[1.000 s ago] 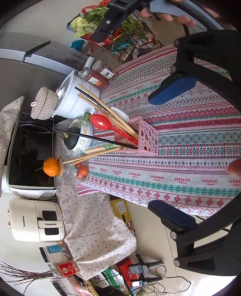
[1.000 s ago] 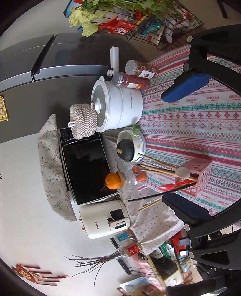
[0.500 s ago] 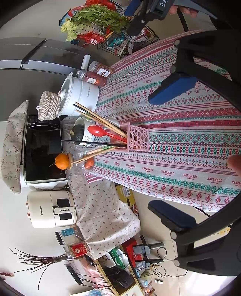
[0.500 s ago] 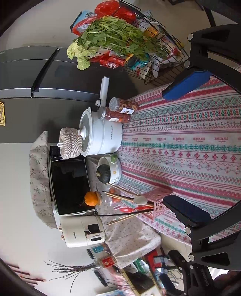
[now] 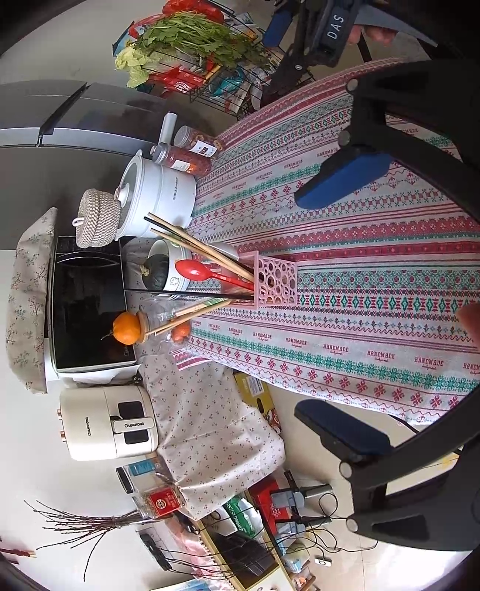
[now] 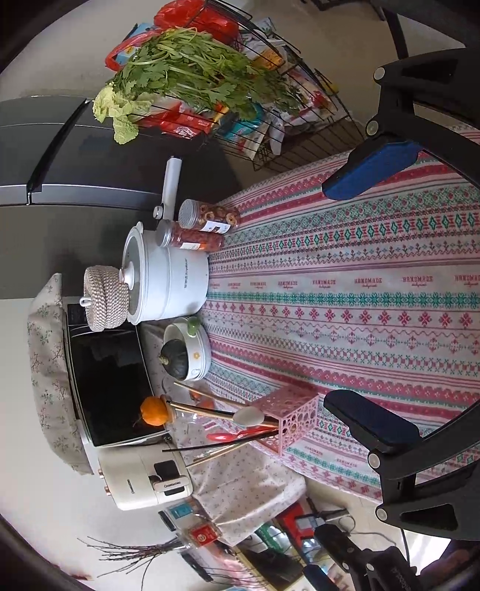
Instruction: Organize utensils
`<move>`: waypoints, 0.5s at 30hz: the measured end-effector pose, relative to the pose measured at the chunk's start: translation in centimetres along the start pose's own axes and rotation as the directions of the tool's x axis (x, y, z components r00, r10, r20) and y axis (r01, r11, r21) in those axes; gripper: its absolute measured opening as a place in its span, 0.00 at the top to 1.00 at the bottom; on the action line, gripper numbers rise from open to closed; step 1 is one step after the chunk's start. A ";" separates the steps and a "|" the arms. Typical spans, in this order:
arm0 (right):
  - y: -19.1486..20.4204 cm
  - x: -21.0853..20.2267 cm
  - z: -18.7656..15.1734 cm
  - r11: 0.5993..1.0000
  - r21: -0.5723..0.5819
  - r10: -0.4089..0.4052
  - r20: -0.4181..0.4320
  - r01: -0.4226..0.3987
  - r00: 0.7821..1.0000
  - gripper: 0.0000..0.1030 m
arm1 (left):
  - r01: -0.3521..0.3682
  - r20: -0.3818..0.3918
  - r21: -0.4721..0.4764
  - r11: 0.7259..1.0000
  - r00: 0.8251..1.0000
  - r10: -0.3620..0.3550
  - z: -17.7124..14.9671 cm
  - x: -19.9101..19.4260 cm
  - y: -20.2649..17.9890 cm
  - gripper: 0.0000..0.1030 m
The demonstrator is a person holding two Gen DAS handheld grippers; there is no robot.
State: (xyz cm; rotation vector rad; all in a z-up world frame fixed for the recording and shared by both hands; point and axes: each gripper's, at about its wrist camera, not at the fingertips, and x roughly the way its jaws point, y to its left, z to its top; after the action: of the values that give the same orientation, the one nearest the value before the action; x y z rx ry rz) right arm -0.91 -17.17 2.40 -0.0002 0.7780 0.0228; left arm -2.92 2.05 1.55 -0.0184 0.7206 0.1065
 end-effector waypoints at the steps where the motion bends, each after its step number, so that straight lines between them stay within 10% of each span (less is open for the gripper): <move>1: 0.1 0.0 0.0 1.000 -0.003 0.000 -0.002 0.000 1.000 0.00 | -0.002 -0.002 0.001 1.000 1.000 0.002 0.0 0.0 0.0 0.01; 15: 0.1 0.5 -0.2 1.000 0.004 0.007 -0.029 -0.006 1.000 0.00 | -0.005 -0.012 0.021 1.000 1.000 0.005 -0.2 0.1 -0.6 0.01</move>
State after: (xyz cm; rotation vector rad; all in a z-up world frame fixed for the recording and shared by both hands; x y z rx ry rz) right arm -0.70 -17.02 1.93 0.0053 0.8075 0.0277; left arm -2.97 1.43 1.32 0.0030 0.7335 0.1036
